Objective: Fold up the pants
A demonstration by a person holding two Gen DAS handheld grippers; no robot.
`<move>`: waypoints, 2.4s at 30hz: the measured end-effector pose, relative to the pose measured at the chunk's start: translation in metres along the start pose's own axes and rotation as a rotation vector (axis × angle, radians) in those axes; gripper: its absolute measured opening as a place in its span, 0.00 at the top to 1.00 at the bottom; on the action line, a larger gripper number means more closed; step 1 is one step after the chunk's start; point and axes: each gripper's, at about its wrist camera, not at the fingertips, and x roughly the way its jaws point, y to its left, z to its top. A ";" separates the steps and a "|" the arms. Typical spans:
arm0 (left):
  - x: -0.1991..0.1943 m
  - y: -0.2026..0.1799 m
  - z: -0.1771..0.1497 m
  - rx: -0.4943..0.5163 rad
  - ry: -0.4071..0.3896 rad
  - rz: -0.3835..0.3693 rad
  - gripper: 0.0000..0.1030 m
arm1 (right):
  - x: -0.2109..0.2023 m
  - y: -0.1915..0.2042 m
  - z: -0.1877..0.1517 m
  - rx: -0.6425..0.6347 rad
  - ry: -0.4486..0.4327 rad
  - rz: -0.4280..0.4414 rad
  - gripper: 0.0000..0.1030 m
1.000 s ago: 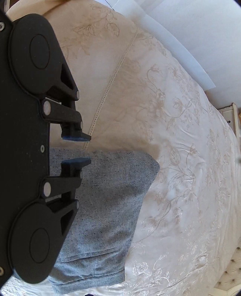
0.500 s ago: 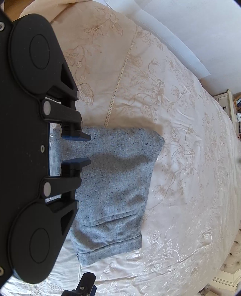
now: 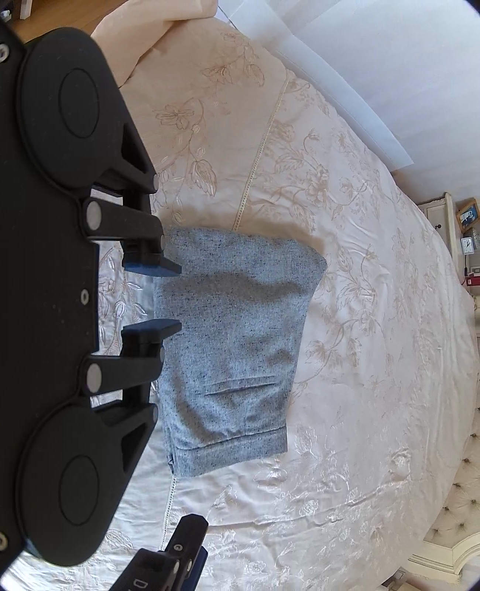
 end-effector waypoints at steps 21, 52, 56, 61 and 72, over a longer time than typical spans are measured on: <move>-0.022 -0.006 -0.009 -0.012 -0.017 0.007 0.66 | -0.025 -0.002 -0.006 0.009 -0.015 0.022 0.62; -0.026 -0.004 -0.013 -0.027 -0.016 0.021 0.66 | -0.029 0.010 -0.011 -0.021 -0.007 0.048 0.62; -0.028 -0.009 -0.013 -0.017 -0.022 0.026 0.66 | -0.030 0.006 -0.011 -0.018 -0.007 0.054 0.61; -0.030 -0.015 -0.015 -0.004 -0.027 0.034 0.66 | -0.031 0.003 -0.012 -0.015 -0.009 0.063 0.61; -0.032 -0.021 -0.018 -0.011 -0.028 0.044 0.66 | -0.032 0.003 -0.014 -0.021 -0.012 0.076 0.61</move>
